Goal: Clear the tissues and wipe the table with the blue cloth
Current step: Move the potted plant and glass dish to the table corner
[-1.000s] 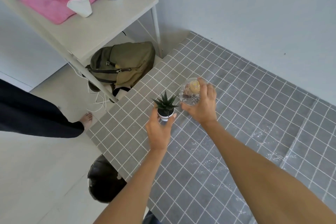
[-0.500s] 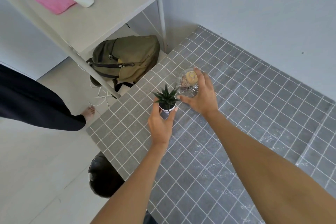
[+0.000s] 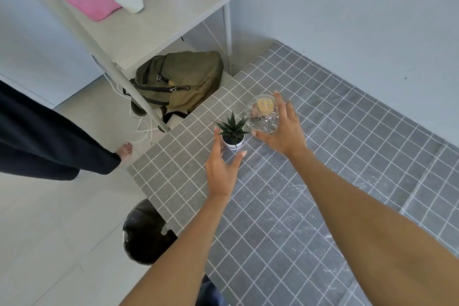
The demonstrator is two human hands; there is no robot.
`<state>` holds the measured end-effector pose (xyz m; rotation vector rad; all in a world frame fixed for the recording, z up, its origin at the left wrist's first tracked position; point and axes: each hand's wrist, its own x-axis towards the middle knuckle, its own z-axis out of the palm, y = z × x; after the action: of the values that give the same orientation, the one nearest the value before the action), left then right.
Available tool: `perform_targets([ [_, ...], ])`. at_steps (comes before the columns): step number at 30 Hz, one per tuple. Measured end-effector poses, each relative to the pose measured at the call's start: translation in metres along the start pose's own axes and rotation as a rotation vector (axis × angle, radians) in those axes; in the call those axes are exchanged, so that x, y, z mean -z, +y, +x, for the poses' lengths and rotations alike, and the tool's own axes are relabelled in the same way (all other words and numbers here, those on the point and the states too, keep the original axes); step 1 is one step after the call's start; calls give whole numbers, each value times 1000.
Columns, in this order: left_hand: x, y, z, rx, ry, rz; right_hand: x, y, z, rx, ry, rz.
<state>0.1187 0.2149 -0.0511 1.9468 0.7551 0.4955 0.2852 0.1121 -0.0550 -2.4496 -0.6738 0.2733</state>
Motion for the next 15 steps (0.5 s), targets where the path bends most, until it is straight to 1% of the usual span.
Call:
perform_targets([
  [5, 14, 8, -31, 32, -23, 135, 19, 2, -37, -131, -14, -116],
  [7, 16, 13, -50, 67, -86, 187, 27, 3, -63, -205, -33, -147],
  [9, 17, 16, -66, 66, -187, 305, 36, 5, -93, -260, -57, -191],
  [10, 18, 17, -71, 23, -244, 385, 41, 7, -108, -284, -62, -213],
  [13, 20, 19, -73, -176, -438, 568, 53, 10, -156, -379, -58, -241],
  [15, 17, 24, -68, -287, -537, 684, 58, 13, -185, -451, -49, -247],
])
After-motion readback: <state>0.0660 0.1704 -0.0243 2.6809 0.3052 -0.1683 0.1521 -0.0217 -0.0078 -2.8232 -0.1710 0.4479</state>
